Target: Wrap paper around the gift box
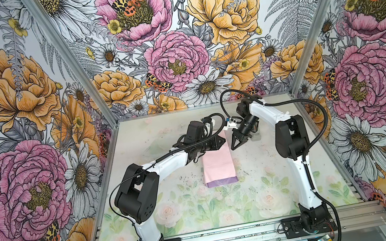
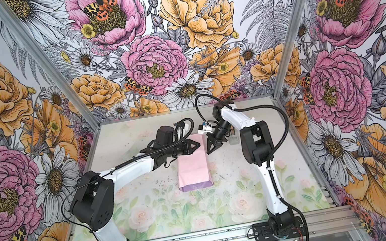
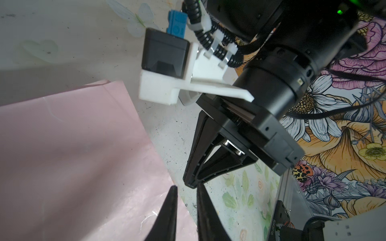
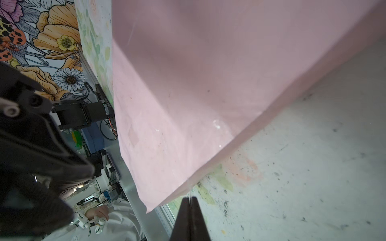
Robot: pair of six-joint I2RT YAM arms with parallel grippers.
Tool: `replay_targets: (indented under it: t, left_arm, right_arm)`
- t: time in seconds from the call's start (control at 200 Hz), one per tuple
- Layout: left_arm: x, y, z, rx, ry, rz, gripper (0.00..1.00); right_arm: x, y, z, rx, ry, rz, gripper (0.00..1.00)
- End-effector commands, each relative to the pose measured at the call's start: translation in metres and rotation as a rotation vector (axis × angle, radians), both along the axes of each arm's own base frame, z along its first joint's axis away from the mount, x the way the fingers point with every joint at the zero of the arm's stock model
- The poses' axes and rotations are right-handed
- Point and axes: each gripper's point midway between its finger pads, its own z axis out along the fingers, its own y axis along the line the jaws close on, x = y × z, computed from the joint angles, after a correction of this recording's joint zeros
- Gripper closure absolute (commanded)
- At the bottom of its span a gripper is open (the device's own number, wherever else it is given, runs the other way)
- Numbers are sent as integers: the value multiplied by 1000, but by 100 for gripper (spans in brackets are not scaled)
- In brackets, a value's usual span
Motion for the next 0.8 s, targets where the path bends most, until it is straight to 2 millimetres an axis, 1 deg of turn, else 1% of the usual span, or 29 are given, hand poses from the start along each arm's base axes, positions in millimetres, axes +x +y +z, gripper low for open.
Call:
replay_targets:
  t: [0.0,0.155,0.16,0.17,0.195,0.46,0.79]
  left_arm:
    - [4,-11,9,-28,-28,-22,81]
    - [4,-15,11,-30,-31,-28,84]
    - [5,-16,3,-21,-18,-28,84]
    - [5,-16,-4,-13,-6,-28,84]
    - [5,-17,-6,-11,-3,-30,84]
    - [5,-19,-12,4,6,-29,84]
    - [7,-25,-15,20,1,-38,86]
  right_arm:
    - [7,1,-9,-3,-1,-4,100]
    - [7,1,-9,0,-1,-4,100]
    - [7,1,-9,0,-1,-5,100]
    - [7,1,-9,1,0,-5,100]
    - [7,1,-9,2,1,-5,100]
    - [7,3,-11,8,4,-3,100]
    - [8,5,-10,21,2,-5,100]
